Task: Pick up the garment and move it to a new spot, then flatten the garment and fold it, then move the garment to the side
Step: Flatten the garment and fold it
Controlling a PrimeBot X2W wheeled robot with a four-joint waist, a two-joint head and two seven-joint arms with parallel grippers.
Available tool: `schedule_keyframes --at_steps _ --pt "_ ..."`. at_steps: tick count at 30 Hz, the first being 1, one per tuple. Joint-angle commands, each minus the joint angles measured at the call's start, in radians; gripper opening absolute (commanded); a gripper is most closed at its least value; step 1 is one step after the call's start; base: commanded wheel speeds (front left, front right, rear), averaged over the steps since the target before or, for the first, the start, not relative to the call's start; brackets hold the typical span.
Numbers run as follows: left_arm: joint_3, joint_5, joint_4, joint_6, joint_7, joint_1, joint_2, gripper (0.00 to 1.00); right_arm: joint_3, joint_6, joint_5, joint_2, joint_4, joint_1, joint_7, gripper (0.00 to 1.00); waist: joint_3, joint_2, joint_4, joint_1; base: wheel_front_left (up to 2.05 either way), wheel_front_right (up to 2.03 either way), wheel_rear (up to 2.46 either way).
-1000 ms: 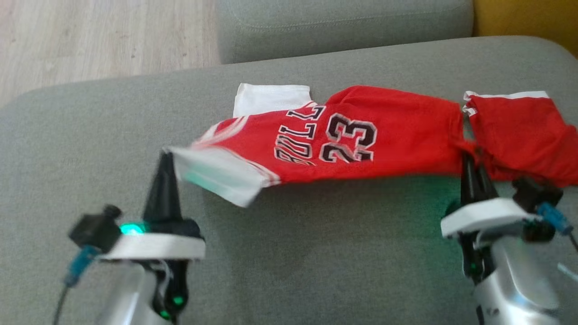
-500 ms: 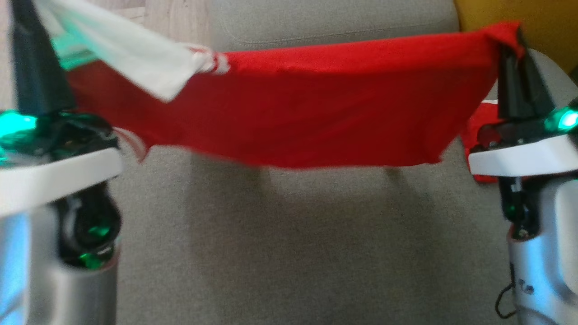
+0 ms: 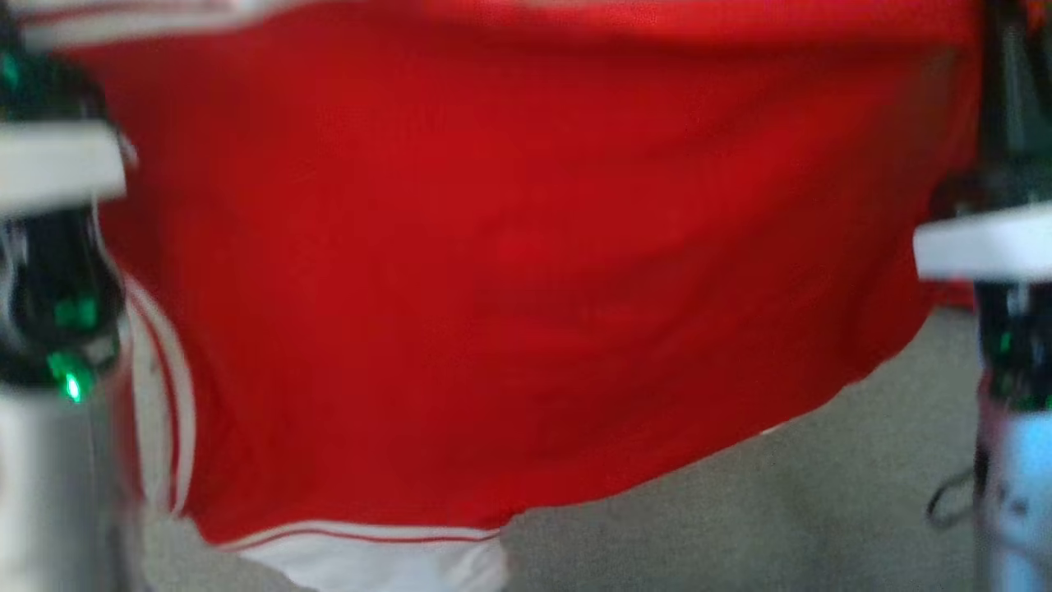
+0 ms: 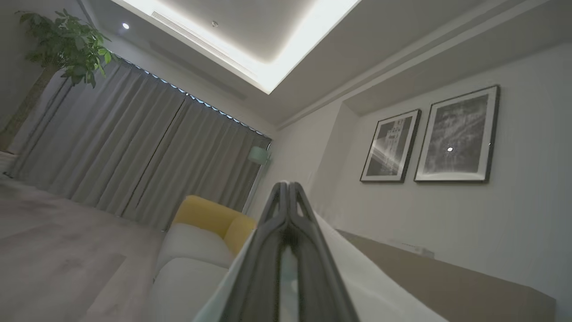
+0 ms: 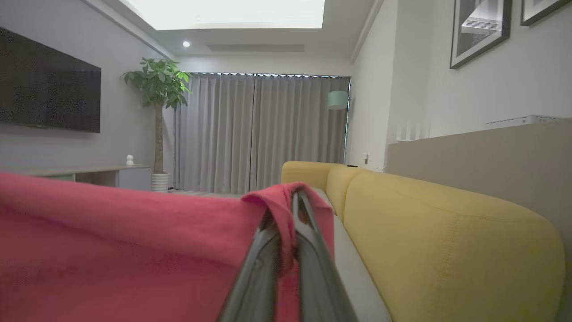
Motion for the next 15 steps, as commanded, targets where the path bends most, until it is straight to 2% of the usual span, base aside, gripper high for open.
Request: schedule_keyframes --at_steps 1,4,7,10,15 --pt "0.024 0.042 0.036 -0.022 0.009 -0.098 0.076 0.00 0.030 -0.001 -0.007 -0.025 -0.003 -0.112 0.009 0.00 0.089 0.0000 0.007 0.0000 0.00 0.00 0.00" --pt "-0.020 0.075 0.206 -0.077 0.004 -0.247 0.103 0.00 0.067 -0.001 0.007 -0.055 0.125 -0.261 -0.003 0.00 0.165 0.0000 0.011 0.0000 0.00 0.00 0.00" --pt "-0.046 0.107 0.411 -0.115 -0.013 -0.429 0.119 0.00 0.098 -0.001 0.035 -0.073 0.313 -0.448 -0.027 0.00 0.234 0.0000 0.015 0.0000 0.00 0.00 0.00" --pt "-0.062 0.153 0.609 -0.149 -0.076 -0.613 0.131 0.00 0.120 -0.001 0.032 -0.089 0.513 -0.648 -0.103 0.00 0.278 0.0000 0.022 0.0000 0.00 0.00 0.00" --pt "-0.073 0.214 0.865 -0.173 -0.228 -0.842 0.130 0.00 0.102 -0.001 0.012 -0.080 0.794 -0.903 -0.268 0.00 0.312 0.0000 0.040 0.0000 0.00 0.00 0.00"
